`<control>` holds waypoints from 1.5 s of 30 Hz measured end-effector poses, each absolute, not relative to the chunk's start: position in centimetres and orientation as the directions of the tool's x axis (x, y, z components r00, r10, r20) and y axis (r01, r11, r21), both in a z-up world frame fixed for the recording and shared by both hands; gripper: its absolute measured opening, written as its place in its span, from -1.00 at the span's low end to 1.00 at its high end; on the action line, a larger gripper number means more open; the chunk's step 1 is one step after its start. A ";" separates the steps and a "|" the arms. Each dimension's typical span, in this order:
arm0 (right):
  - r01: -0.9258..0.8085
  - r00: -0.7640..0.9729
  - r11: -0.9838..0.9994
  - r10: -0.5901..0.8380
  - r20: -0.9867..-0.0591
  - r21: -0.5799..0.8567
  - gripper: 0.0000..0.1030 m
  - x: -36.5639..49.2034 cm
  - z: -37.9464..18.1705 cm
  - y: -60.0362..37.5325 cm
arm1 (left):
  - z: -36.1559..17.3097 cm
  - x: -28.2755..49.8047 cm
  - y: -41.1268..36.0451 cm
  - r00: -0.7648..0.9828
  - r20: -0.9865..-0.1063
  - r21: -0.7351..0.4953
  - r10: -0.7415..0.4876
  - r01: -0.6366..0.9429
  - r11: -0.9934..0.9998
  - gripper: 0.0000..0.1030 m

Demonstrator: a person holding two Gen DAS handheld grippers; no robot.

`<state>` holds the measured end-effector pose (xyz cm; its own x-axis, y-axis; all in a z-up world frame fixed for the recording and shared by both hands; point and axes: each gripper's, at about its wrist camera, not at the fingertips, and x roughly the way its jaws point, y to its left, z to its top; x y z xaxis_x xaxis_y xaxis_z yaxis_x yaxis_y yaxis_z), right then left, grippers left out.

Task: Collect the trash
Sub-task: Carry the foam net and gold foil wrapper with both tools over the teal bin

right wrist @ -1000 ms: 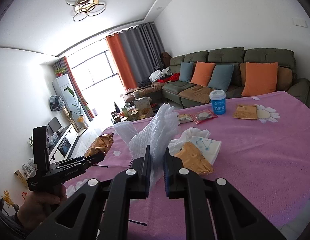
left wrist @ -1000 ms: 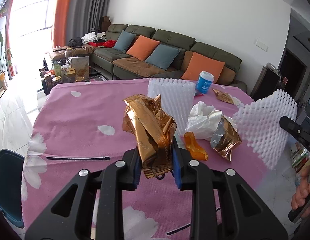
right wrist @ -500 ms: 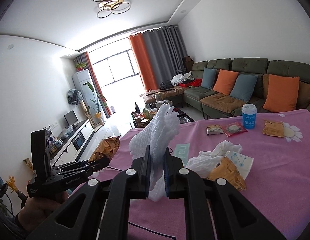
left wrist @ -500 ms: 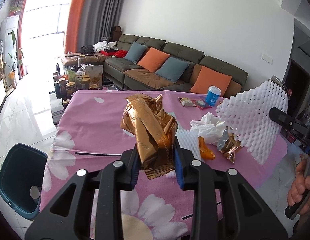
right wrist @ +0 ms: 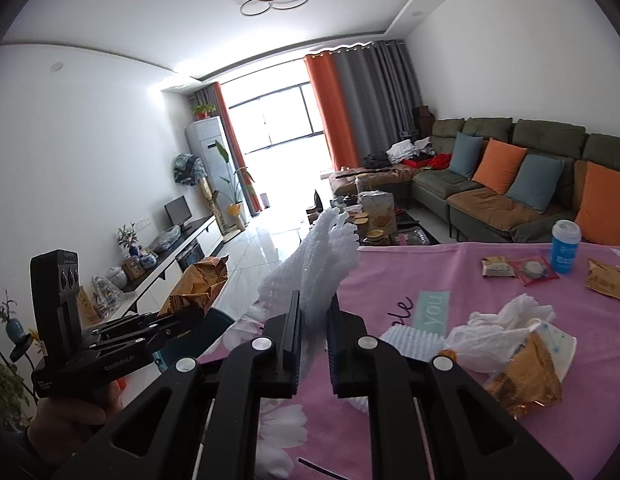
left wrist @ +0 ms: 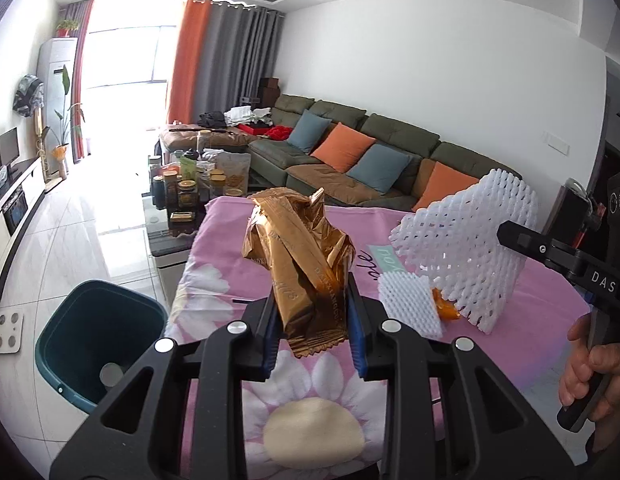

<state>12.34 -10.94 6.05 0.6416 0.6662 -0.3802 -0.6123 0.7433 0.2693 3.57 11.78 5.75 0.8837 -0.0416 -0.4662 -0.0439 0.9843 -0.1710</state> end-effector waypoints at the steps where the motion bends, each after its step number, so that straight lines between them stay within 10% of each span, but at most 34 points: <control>1: -0.629 0.626 0.731 0.679 -0.385 0.266 -0.81 12.5 6.0 -10.0 | 5.7 3.1 12.5 0.884 -0.468 -0.171 -0.023 -0.065 0.983 -0.45; 19: -0.873 0.317 0.467 0.765 -0.561 0.143 -0.81 15.5 3.9 13.1 | 1.9 -2.5 28.6 0.763 -0.567 -0.153 0.309 -0.467 0.871 -0.45; 45: -0.926 0.201 0.376 0.533 -0.822 0.018 -0.79 17.6 -4.5 28.5 | -10.6 5.6 37.4 0.612 -0.754 -0.188 0.236 -0.546 0.816 -0.40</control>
<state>17.65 28.52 -4.46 0.2006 0.5327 -0.8222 -0.9264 0.3762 0.0178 5.55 37.38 -10.65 0.6124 0.2364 -0.7543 -0.5463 0.8163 -0.1877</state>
